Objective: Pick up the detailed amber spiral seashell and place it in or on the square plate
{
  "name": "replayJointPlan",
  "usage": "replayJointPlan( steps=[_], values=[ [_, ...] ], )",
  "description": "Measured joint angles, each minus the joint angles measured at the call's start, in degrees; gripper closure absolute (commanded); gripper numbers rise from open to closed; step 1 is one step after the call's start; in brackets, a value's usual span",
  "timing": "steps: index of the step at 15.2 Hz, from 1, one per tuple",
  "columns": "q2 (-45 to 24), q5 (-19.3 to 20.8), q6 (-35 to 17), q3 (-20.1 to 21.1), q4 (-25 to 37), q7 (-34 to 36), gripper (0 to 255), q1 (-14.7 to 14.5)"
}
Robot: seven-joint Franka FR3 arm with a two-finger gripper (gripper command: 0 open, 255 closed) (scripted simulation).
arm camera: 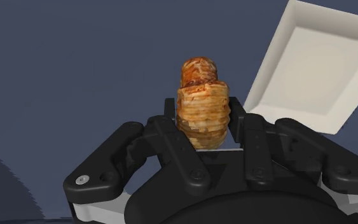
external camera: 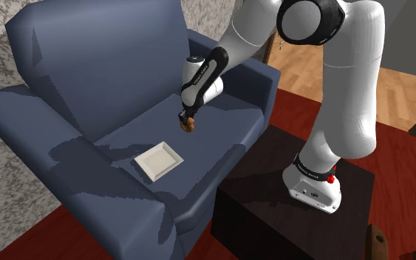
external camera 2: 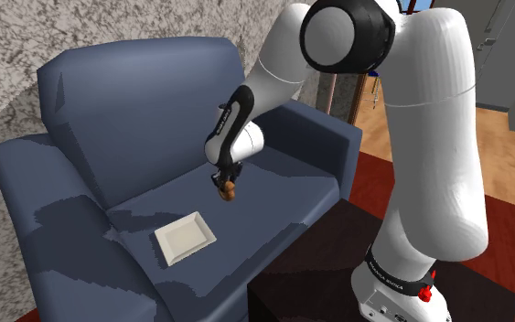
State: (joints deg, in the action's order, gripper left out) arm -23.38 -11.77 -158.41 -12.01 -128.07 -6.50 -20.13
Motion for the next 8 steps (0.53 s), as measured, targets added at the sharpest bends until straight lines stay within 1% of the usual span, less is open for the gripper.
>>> replayJointPlan(
  steps=[4,8],
  values=[
    [-1.10,1.67,1.59,-0.42,2.67,6.86,255,-5.48],
    [-3.13,2.89,3.29,-0.52,6.30,13.11,255,-10.37]
  ],
)
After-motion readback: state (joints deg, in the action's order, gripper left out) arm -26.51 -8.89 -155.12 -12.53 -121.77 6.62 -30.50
